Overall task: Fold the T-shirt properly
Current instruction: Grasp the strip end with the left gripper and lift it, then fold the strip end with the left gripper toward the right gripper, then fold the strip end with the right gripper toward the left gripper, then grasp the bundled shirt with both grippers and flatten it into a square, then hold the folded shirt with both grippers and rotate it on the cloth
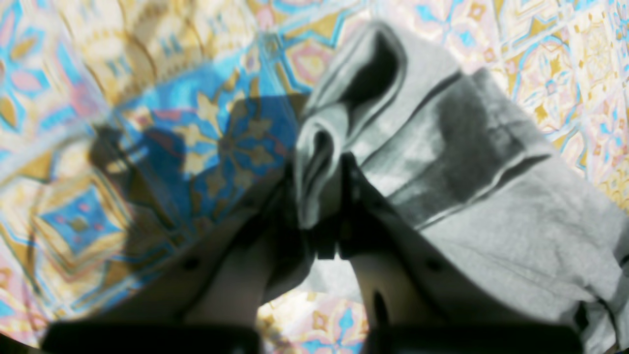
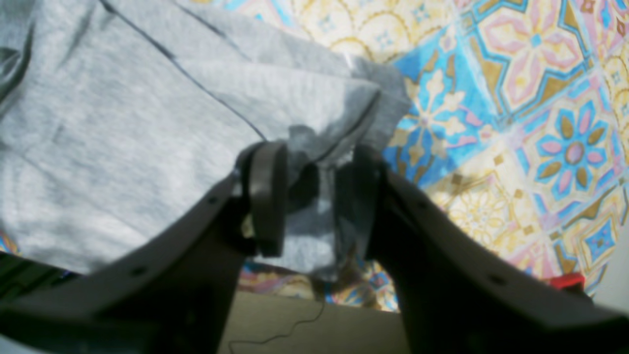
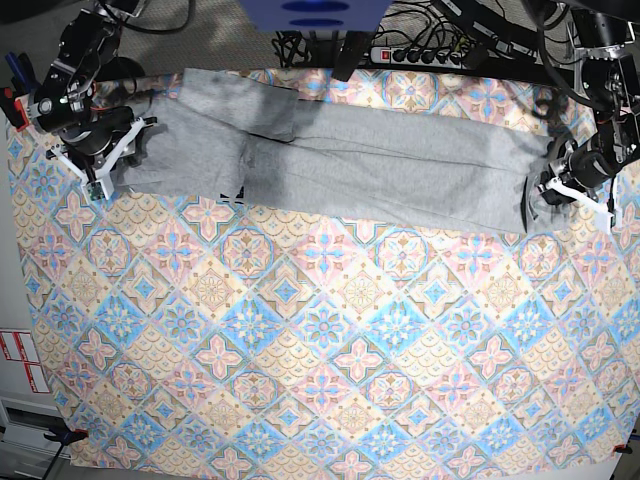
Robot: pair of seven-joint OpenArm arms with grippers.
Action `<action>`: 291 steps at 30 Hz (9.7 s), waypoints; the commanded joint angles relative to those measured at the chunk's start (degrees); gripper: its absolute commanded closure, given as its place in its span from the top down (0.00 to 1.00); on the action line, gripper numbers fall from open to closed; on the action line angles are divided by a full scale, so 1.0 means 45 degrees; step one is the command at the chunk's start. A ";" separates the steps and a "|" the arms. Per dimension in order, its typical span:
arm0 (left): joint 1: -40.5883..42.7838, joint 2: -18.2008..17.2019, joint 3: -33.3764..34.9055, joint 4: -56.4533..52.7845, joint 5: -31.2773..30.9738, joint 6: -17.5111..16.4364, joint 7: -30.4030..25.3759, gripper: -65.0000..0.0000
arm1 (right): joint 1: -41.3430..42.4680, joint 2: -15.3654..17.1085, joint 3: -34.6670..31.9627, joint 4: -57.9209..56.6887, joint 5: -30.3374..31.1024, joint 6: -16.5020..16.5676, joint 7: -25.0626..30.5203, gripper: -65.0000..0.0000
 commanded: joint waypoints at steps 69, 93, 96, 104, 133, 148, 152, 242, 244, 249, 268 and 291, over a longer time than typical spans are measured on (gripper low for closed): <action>-0.0629 0.1427 0.3281 0.2771 -0.3801 0.0060 0.2598 0.29 | 0.0503 0.0223 0.1063 0.0162 0.0111 -0.0007 0.0586 0.32; -0.0629 0.1642 0.3007 0.2732 -0.2218 0.0021 0.2598 0.29 | 0.1304 0.0204 0.0340 -0.3179 0.1811 -0.0007 -0.0645 0.68; -0.0629 0.1642 0.3007 0.2732 -0.2218 0.0021 0.2598 0.29 | 0.1382 0.0223 0.0340 -0.3277 0.1811 -0.0007 -0.0645 0.74; -0.0649 0.1642 0.3007 0.2732 -0.2218 0.0021 0.2598 0.29 | 0.1421 0.0477 0.0340 -0.3628 0.1831 -0.0007 -0.0625 0.72; -0.0668 0.1662 0.2968 0.2732 -0.2238 0.0021 0.2598 0.29 | 0.1499 0.0477 0.0555 -0.5133 0.3960 -0.0007 -0.1172 0.00; -0.0649 0.1662 0.2909 0.2732 -0.2296 0.0021 0.2598 0.29 | 0.5035 0.2314 0.2020 -0.7360 0.3901 -0.0007 -0.1153 0.00; -0.0649 0.1662 0.2909 0.2732 -0.2316 0.0021 0.2598 0.29 | 0.4957 0.2450 0.1981 -0.6891 0.3921 -0.0007 -0.1563 0.00; 0.0777 0.0802 0.9102 0.3650 0.3545 0.0060 0.0664 0.00 | 0.6032 0.1083 -1.0053 -0.6442 0.3901 -0.0007 0.0742 0.08; 0.1129 0.0333 0.9083 0.3670 0.3545 0.0080 0.0390 0.00 | 0.6032 0.1083 -1.0053 -0.6442 0.3901 -0.0007 0.0742 0.08; 0.2028 -0.0116 0.9083 0.4529 0.3447 0.0080 -0.0958 0.00 | 0.6032 0.1102 -1.0170 -0.6402 0.3901 -0.0007 0.0605 0.08; -0.1059 0.4065 0.9376 0.2615 0.3584 0.0080 -0.1817 0.00 | 0.6051 0.1552 -0.9682 -0.6422 0.3901 -0.0007 0.0664 0.08; 0.1735 0.0724 0.7188 0.3533 0.5596 0.0099 -0.1895 0.00 | 0.6051 0.1493 -0.9721 -0.6422 0.3901 -0.0007 0.0644 0.08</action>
